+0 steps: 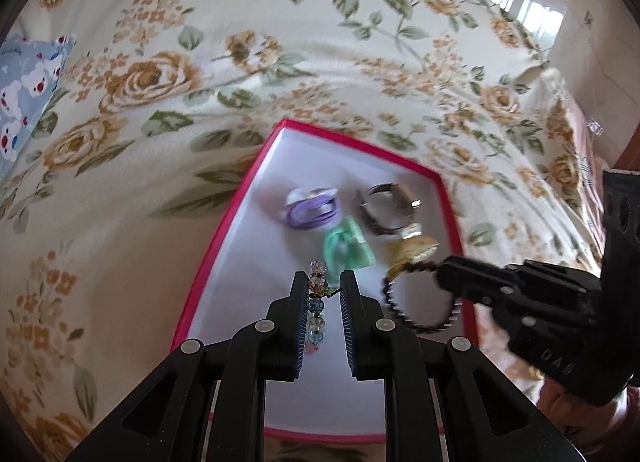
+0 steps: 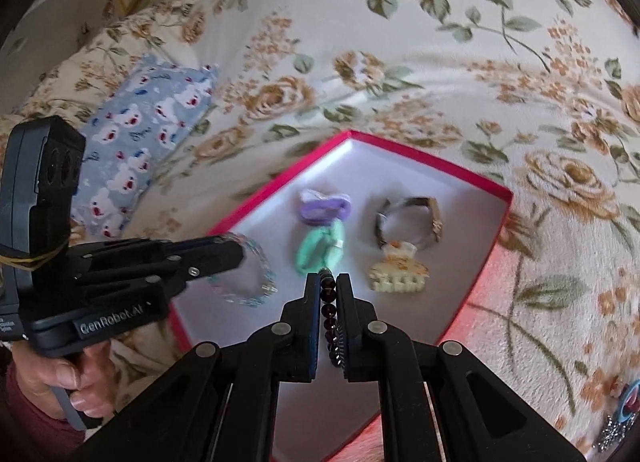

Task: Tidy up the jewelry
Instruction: 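Carry both bracelets into the box with both tools, releasing both, then lift both open tools out of the box toward the remaining jewelry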

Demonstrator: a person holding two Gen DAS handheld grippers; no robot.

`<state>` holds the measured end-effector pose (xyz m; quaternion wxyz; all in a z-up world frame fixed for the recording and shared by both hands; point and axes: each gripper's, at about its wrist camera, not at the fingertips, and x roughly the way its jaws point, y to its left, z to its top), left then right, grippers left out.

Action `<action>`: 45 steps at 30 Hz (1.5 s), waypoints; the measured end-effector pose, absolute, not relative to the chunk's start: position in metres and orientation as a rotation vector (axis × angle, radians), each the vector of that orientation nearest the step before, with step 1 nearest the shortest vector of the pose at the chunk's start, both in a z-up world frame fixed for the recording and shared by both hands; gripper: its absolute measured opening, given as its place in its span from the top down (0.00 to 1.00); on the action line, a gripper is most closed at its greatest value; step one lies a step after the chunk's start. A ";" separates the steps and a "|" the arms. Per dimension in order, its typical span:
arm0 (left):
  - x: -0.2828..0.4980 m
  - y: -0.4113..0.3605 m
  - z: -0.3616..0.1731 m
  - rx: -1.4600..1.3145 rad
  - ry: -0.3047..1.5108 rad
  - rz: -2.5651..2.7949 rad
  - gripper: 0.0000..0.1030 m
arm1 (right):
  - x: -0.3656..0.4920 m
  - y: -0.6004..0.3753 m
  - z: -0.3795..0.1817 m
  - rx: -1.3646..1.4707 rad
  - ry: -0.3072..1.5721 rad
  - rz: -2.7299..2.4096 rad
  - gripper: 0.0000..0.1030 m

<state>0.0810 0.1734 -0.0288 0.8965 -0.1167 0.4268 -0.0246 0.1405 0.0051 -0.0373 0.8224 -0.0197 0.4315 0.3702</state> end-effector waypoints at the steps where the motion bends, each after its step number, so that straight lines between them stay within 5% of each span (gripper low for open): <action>1: 0.084 0.176 -0.032 -0.242 0.890 -0.040 0.85 | 0.143 0.004 -0.041 -0.050 0.922 0.776 0.93; 33: 0.098 0.169 -0.057 -0.163 0.937 0.080 0.78 | 0.154 0.011 -0.075 -0.142 1.008 0.722 0.86; 45: 0.051 0.154 -0.022 -0.171 0.868 0.106 0.28 | 0.128 -0.031 -0.025 -0.048 0.887 0.727 0.50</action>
